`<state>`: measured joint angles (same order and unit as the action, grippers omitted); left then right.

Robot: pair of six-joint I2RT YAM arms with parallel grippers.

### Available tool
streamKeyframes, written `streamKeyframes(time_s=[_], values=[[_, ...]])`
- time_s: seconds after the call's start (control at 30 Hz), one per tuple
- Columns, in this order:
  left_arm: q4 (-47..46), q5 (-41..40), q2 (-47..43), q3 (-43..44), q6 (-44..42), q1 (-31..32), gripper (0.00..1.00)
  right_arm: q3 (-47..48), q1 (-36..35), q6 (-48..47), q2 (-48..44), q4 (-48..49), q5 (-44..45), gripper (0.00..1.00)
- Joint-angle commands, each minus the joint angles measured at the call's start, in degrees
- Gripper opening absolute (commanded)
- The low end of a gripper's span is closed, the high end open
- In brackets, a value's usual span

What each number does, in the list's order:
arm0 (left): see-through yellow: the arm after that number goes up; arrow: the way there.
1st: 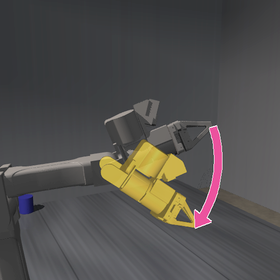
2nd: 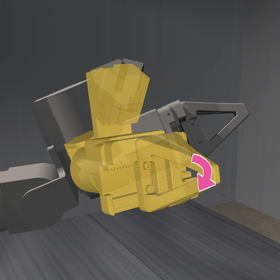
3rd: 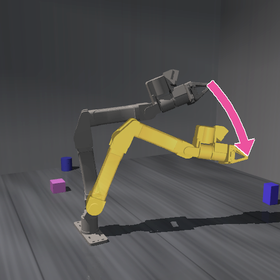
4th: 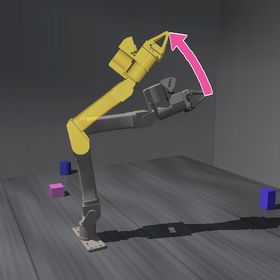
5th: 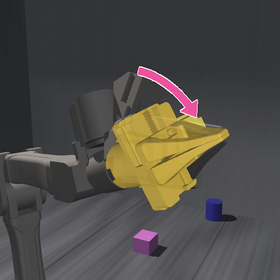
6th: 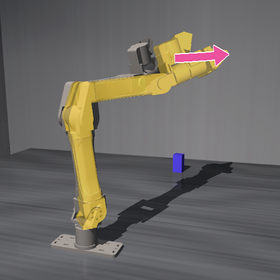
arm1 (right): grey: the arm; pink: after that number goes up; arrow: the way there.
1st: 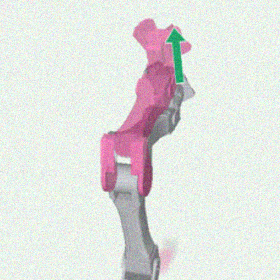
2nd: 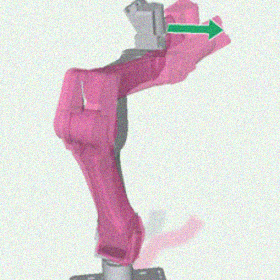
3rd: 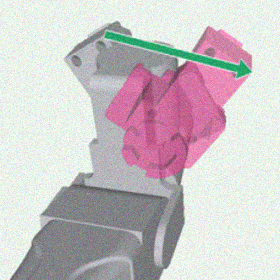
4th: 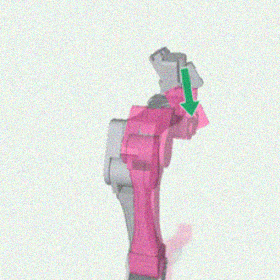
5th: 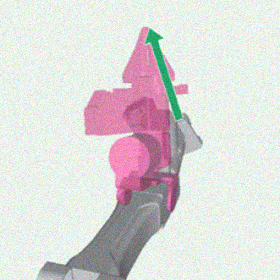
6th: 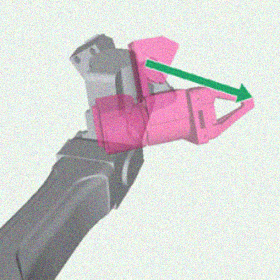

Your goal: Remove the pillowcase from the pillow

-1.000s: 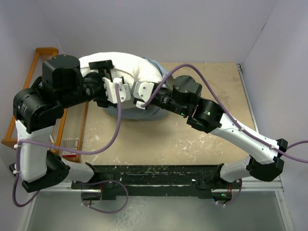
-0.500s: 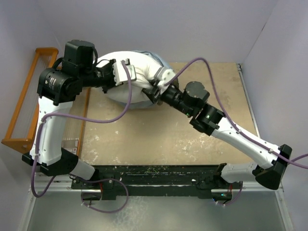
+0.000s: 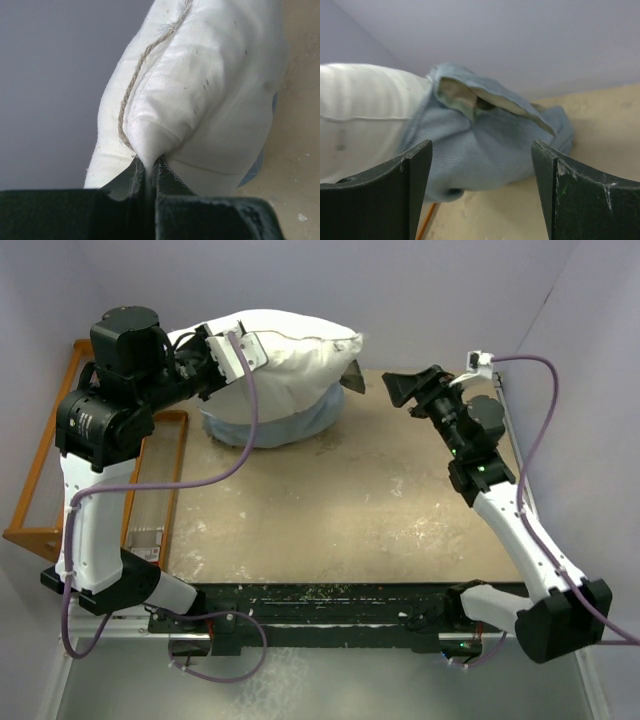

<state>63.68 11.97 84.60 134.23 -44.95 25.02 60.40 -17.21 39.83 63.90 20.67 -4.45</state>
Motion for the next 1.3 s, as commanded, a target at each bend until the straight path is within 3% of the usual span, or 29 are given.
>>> streamKeyframes(time_s=[0.0,0.23,0.5,0.6,0.73,0.9,1.03,1.27], values=[[-7.76,-0.83,-2.40,3.93,0.26,-0.40,0.00,0.01,0.51,8.02,4.23,5.88,-7.72,0.83],[-7.55,-0.40,-2.62,5.39,-0.99,-0.37,0.00,4.27,-0.19,8.88,11.13,12.20,-10.22,0.99],[-5.28,0.76,-2.72,7.68,-1.76,-0.36,0.00,9.75,-1.01,11.59,21.30,14.24,-4.58,1.00],[-4.50,0.78,-2.71,8.17,-2.02,-0.36,0.00,11.94,-1.48,3.23,24.00,14.66,-5.53,1.00],[-4.20,0.82,-2.77,8.42,-2.32,-0.37,0.00,14.73,-1.56,-13.79,26.28,10.90,-12.92,1.00],[-4.42,0.94,-2.71,8.06,-2.10,-0.40,0.00,17.87,-3.13,-26.94,28.90,7.07,-20.63,0.99],[-4.39,0.65,-2.68,8.42,-2.07,-0.35,0.00,21.40,-5.28,-31.92,32.29,5.14,-19.10,0.93],[-3.34,-0.57,-3.37,9.24,-2.71,-0.37,0.00,23.62,-6.94,-35.28,37.34,7.79,-7.51,0.58]])
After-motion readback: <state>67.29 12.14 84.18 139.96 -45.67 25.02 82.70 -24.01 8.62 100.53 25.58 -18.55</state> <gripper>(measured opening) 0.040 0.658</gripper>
